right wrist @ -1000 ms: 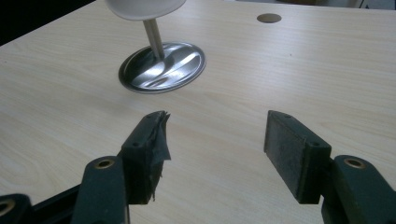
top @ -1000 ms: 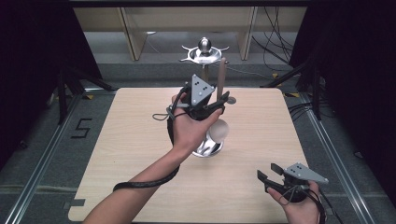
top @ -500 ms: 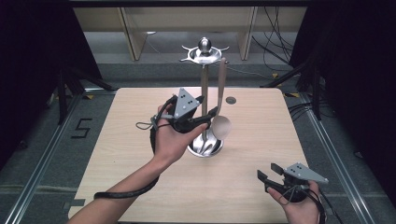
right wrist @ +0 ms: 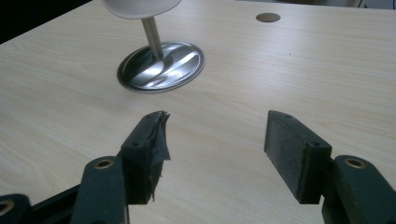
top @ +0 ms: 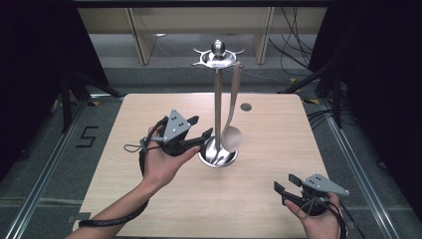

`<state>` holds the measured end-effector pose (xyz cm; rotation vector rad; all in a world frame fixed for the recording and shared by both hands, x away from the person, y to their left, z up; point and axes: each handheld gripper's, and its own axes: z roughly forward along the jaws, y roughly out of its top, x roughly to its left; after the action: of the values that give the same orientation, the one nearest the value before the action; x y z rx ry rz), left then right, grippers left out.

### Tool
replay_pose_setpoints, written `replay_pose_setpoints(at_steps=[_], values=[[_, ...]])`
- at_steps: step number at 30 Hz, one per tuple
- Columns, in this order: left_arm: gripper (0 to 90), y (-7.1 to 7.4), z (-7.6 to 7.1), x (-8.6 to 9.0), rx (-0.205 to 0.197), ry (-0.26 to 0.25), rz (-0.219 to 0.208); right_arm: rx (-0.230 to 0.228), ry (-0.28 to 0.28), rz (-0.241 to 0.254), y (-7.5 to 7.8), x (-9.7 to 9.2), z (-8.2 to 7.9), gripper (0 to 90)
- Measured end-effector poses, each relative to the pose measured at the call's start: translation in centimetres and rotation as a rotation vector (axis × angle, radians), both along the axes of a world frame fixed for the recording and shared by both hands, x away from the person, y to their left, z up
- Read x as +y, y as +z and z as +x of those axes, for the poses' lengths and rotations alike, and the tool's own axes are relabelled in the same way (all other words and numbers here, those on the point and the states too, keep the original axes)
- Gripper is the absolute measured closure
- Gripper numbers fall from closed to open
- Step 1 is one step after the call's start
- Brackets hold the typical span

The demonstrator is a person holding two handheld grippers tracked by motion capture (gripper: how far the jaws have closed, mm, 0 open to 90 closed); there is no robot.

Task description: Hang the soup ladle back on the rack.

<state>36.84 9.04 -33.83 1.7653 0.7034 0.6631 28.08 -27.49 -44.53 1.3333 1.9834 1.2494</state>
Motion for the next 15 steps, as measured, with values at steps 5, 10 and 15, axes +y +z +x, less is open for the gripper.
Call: replay_pose_setpoints(at_steps=[5, 10, 15], values=[[42.2, -1.7, -0.4, 1.6, 0.011, -0.011, 0.021, 0.004, 0.0, 0.005, 0.0, 0.0, 0.0, 39.4], [41.0, -4.4, -0.5, 3.3, 0.025, -0.014, 0.038, -0.012, -0.002, -0.014, 0.0, -0.1, 0.0, 39.4], [39.1, -7.6, -0.3, 5.3, 0.051, -0.008, 0.068, -0.013, -0.005, -0.016, 0.0, -0.1, 0.0, 39.3]])
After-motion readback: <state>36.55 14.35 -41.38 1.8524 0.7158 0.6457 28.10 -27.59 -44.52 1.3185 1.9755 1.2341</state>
